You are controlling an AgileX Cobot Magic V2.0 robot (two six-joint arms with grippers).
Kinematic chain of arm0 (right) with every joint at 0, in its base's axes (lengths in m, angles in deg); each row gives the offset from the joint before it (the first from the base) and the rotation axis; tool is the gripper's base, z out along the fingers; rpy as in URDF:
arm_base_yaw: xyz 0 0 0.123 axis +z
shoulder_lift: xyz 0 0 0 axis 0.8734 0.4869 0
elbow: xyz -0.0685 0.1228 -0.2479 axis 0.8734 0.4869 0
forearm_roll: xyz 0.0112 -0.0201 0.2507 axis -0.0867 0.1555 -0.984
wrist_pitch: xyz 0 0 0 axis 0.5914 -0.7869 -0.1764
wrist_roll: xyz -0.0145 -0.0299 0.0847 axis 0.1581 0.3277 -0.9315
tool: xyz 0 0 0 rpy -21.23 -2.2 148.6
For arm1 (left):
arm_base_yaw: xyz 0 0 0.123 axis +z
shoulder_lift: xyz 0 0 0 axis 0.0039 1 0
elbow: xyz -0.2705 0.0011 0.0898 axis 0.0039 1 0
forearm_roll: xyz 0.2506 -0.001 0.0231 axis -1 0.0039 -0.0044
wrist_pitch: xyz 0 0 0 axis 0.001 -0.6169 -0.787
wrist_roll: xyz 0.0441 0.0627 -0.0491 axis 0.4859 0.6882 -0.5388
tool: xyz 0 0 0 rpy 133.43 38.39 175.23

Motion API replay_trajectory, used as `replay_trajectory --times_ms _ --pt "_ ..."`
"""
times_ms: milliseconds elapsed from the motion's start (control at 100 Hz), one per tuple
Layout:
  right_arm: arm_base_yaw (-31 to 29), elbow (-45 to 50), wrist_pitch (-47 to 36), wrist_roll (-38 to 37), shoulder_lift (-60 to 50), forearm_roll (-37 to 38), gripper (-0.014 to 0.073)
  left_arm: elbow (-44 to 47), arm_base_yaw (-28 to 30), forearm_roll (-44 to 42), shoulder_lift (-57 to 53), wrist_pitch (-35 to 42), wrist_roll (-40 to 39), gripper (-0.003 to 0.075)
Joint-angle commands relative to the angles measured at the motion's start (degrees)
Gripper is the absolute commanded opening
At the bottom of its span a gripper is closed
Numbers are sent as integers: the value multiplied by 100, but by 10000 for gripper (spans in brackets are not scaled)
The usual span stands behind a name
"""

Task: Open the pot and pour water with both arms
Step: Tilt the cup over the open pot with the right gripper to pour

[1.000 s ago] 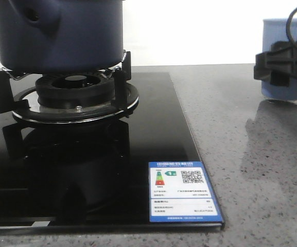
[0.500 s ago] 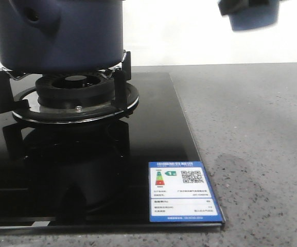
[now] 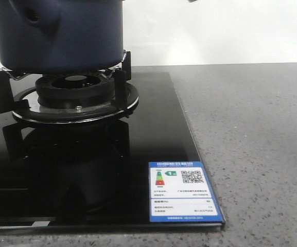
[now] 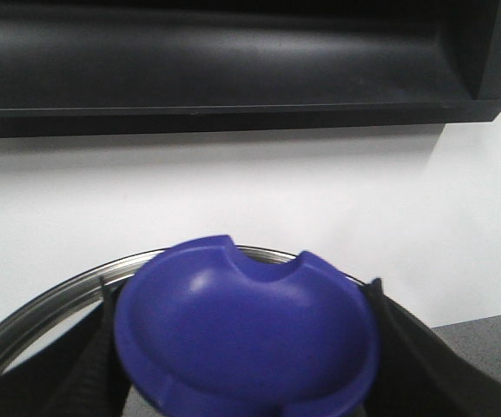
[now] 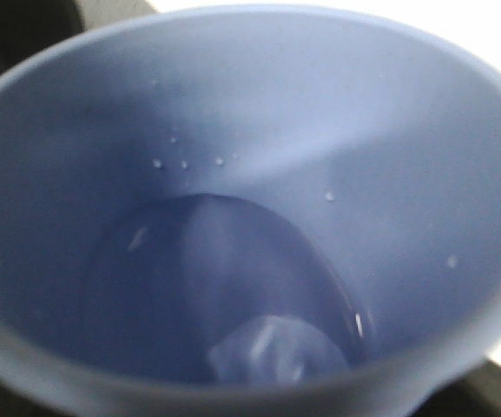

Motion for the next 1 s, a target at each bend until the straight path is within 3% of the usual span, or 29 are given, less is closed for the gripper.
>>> replay_trajectory --times_ms 0,470,990 --pt "265 -544 -20 47 27 782 316 -209 21 6 -100 535 -9 372" --pt "1078 -1049 21 47 783 3621 316 -209 21 6 -100 535 -9 372" --pt "1101 -1049 -200 47 889 5282 316 -209 21 6 -100 535 -9 372"
